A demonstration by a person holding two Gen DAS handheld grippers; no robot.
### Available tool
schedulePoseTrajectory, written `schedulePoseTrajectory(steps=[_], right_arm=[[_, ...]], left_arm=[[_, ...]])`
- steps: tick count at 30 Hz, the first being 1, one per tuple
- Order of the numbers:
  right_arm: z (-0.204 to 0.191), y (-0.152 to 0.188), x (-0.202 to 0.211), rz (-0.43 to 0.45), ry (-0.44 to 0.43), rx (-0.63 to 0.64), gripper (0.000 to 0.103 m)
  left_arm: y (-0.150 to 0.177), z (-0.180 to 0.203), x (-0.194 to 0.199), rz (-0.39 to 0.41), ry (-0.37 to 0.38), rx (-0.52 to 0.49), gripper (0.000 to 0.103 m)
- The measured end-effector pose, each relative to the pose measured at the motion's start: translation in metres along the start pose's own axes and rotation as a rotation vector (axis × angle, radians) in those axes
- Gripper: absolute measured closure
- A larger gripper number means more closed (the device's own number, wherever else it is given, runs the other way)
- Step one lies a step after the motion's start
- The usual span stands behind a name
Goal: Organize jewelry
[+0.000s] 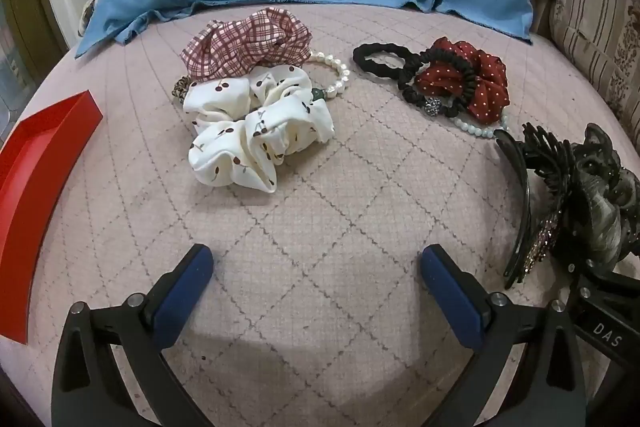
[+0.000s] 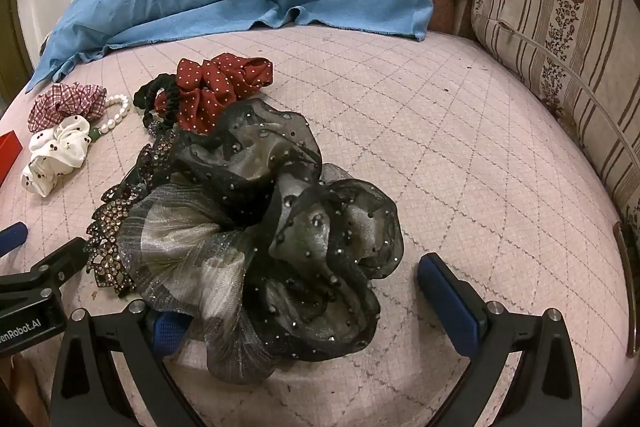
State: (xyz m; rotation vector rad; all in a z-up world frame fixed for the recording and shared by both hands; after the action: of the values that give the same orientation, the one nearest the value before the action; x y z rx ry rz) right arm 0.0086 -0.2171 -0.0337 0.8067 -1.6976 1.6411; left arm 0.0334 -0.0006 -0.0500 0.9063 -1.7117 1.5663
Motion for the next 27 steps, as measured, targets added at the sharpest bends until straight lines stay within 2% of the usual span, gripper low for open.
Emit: schedulePoseTrajectory(steps=[2,4,20,27], right_arm=[[-0.0004,0.0,-0.0001,-0.001,-0.001,0.0,0.0],[-0.0005,0.0,0.0,-0.001,-0.003,-0.003,0.0],[-0.0022,-0.0003,-0.0001,-0.001,-0.003,-0.002,0.0],[0.0022,-0.0008,0.0004,-0.001,-0.01,-0.007,0.0]], left_arm=[[-0.0002,-0.0007,0.0001,0.004,0.044,0.03,0.0],[-0.0005,-0.0006,0.0004,0.007,-0.005,-0.003,0.0],[-0.0008,-0.0011,0.0009,0.006,-0.007,-0.005,0.0],[0.0008,-0.0069,0.0092,-0.021,0.045,-0.047,0.0]])
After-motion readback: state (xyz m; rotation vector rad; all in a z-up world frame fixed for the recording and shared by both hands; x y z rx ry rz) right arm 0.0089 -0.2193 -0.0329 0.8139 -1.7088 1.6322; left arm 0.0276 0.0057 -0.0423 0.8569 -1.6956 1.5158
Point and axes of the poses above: each gripper's, at about its wrist camera, not at the fingertips, and x roughly against the way its jaws point, z to its right, y to its underside, the point moved 6 cm from there along -x, roughly the way its jaws point, and after that the axes turned 4 degrees about -y, right-handed, at the moved point
